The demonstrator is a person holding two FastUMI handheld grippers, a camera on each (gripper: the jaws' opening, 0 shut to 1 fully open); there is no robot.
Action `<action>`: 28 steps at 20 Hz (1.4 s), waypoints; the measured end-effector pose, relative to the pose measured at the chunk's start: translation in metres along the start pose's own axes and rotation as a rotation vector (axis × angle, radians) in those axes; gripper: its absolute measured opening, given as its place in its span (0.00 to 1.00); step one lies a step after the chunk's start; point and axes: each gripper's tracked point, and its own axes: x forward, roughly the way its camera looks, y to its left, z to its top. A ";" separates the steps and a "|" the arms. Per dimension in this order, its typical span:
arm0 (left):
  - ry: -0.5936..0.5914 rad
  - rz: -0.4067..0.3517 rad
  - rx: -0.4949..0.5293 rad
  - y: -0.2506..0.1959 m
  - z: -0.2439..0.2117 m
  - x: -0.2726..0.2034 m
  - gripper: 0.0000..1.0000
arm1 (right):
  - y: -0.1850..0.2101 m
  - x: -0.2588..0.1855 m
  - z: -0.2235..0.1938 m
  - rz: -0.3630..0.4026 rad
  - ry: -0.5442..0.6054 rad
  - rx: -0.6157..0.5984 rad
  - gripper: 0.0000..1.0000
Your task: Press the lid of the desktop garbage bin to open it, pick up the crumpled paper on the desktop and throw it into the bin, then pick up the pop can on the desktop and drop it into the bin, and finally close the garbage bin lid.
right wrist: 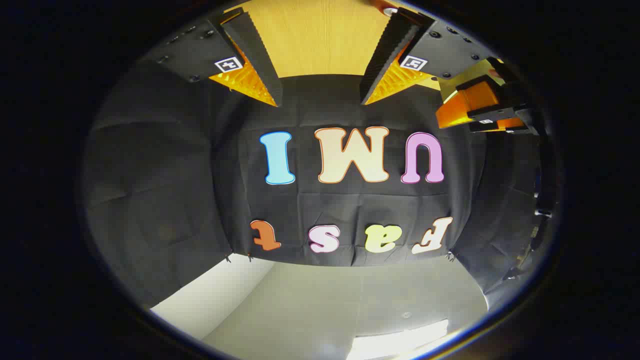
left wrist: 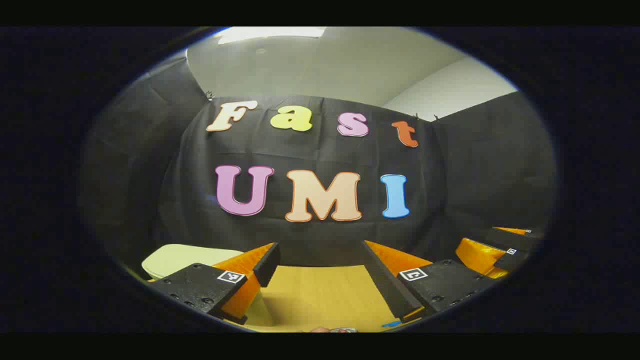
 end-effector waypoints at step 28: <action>0.010 0.237 0.127 0.017 0.003 -0.029 0.19 | -0.028 0.021 0.019 0.135 -0.001 -0.012 0.99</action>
